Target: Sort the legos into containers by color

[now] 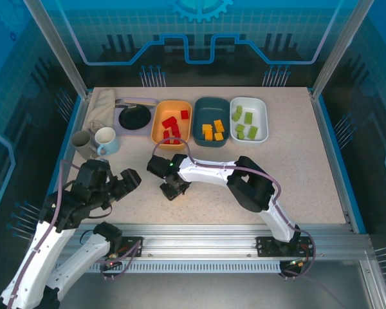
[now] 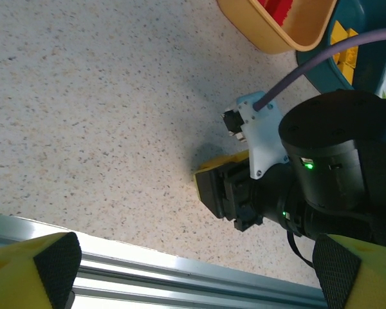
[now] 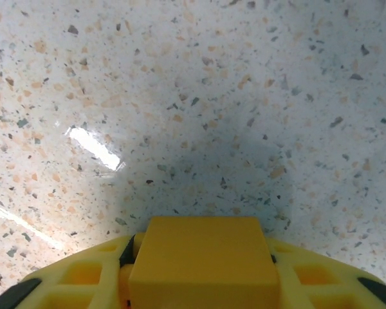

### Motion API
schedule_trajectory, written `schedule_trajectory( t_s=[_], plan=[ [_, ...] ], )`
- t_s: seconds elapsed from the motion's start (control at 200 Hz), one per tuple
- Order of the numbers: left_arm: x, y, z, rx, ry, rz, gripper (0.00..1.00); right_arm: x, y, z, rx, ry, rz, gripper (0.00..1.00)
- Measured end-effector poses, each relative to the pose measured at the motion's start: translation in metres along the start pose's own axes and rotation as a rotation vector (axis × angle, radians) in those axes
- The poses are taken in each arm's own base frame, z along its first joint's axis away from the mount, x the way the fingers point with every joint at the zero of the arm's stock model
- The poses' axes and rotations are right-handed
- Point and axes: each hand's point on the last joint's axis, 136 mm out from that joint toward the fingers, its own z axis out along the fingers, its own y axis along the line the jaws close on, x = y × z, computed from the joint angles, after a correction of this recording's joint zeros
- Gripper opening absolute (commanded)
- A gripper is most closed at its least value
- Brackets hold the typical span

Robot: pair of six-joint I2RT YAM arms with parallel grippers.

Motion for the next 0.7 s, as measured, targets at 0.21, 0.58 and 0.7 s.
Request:
schedule_trajectory(
  t_s=[0.21, 0.58, 0.7],
  plan=[
    [-0.001, -0.031, 0.011, 0.102, 0.05, 0.029, 0.96, -0.014, -0.03, -0.03, 0.001, -0.048, 0.081, 0.34],
    [-0.031, -0.104, 0.059, 0.179, 0.116, 0.063, 0.98, -0.096, -0.193, -0.121, -0.002, -0.315, 0.475, 0.32],
    [-0.051, -0.136, 0.071, 0.217, 0.101, 0.077, 0.98, -0.124, -0.233, -0.12, -0.011, -0.362, 0.563, 0.32]
  ],
)
